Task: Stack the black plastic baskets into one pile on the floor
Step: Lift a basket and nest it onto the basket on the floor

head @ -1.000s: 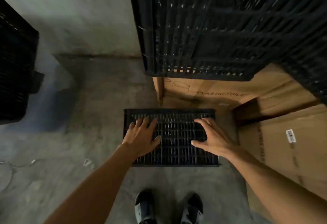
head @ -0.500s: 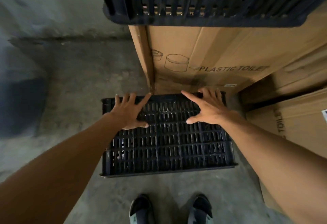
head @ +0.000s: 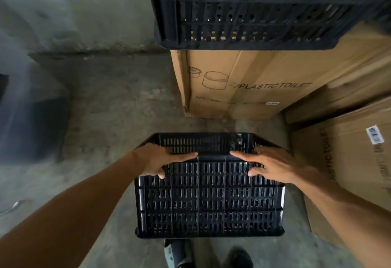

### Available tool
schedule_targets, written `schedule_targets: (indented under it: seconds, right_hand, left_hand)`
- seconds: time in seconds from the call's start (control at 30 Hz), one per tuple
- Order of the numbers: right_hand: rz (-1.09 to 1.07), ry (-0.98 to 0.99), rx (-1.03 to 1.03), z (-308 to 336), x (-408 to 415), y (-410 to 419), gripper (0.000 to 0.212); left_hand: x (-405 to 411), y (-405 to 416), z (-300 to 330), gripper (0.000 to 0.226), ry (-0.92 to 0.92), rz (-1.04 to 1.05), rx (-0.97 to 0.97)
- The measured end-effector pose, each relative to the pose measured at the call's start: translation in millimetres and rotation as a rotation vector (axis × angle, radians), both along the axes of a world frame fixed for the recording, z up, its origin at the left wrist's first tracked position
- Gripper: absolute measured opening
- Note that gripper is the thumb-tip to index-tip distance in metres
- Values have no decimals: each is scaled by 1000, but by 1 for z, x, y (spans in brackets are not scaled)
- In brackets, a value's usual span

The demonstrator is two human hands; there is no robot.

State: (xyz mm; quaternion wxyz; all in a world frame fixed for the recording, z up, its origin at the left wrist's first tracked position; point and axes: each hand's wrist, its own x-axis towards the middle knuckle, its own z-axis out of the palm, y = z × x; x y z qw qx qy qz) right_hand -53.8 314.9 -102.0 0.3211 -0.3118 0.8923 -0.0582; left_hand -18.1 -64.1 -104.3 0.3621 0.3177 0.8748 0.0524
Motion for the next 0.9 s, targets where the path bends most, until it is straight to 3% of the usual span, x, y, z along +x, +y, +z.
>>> schedule_targets:
  seconds: [0.1,0.2,0.43,0.53,0.63,0.7,0.77,0.83,0.9]
  right_hand:
    - [0,-81,-42,8,15,3,88]
    - [151,51,-21,19,34,10,89]
    - [322,330,6,27,77,33,108]
    - [319,344,48,3,92,39,118]
    - [363,280,12,-31,121,45,109]
    - [443,279,7,-48,143,47,109]
    - [472,343,6,-70,168,49,103]
    - [479,347,15,-90,187,48,98]
    - [475,332,34,-105,195,46,97]
  left_hand:
    - [26,7,15,130,240,-101,-19]
    - [54,15,30,129,467,-191,-75]
    - [116,42,22,116,364,-102,-158]
    - [133,60,5,110,293,-53,-155]
    - [148,70,-22,114,339,-153,-159]
    - [172,70,-45,100,210,-185,-208]
    - [195,66,-64,85,210,-198,-263]
    - [204,67,-74,80,268,-212,-295]
    - [212,67,-92,84,183,-247,-261]
